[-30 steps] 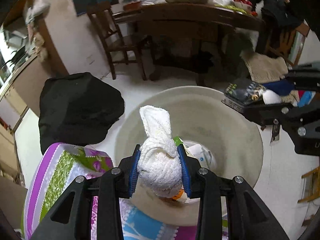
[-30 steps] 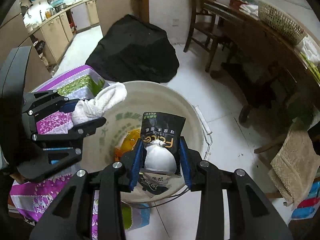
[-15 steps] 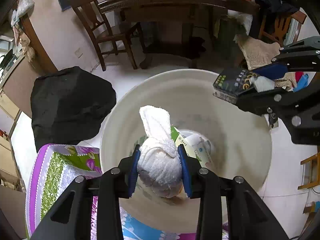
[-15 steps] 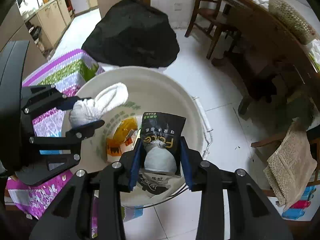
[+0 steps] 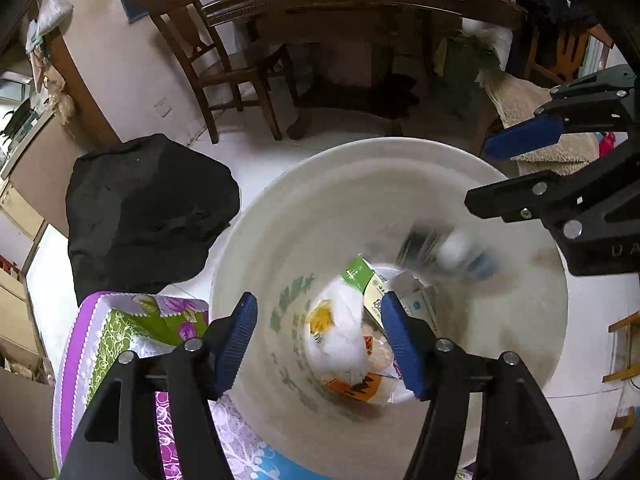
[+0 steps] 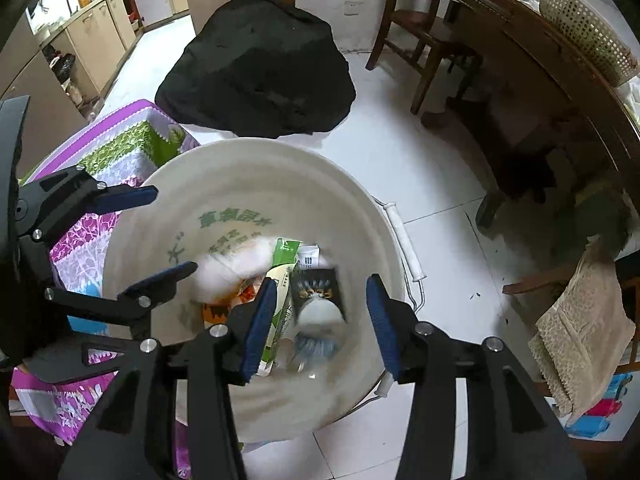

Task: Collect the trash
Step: 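Open the left tool to drop the towel while the right tool releases the tissue packet, then move both tools back over the table toward the gold wrapper and sponge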

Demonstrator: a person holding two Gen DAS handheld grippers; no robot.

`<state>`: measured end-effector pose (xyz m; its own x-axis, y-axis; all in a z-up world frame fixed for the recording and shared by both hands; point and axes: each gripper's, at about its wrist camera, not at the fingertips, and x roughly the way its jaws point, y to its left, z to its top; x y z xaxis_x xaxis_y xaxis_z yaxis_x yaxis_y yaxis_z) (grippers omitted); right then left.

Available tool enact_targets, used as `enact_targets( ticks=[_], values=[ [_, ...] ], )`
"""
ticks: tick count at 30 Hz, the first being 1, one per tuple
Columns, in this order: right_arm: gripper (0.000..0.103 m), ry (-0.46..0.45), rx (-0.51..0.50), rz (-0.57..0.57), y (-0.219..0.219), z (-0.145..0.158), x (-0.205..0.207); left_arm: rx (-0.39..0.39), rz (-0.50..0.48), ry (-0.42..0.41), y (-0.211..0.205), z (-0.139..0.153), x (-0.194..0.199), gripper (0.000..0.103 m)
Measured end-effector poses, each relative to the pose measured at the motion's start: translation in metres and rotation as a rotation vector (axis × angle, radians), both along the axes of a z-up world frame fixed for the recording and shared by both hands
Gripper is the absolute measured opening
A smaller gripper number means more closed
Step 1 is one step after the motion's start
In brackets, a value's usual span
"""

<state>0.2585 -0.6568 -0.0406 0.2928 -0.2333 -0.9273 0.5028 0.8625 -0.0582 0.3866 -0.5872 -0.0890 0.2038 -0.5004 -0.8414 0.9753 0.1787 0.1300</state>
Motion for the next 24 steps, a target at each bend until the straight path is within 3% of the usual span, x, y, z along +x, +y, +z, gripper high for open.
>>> enact_targets(
  ticks=[16, 20, 22, 24],
  values=[
    [0.045, 0.017, -0.019, 0.006, 0.010, -0.003, -0.001, -0.018, 0.038, -0.015, 0.010, 0.009, 0.000, 0.065],
    [0.045, -0.048, -0.052, 0.015, 0.025, 0.004, -0.006, -0.072, 0.103, -0.015, 0.032, 0.018, 0.001, 0.071],
    [0.053, -0.111, -0.053, 0.016, 0.034, 0.009, -0.010, -0.104, 0.134, -0.042, 0.052, 0.020, -0.001, 0.073],
    [0.054, -0.178, -0.042, -0.001, 0.042, 0.011, -0.016, -0.131, 0.165, -0.074, 0.075, 0.022, -0.003, 0.073]
  ],
)
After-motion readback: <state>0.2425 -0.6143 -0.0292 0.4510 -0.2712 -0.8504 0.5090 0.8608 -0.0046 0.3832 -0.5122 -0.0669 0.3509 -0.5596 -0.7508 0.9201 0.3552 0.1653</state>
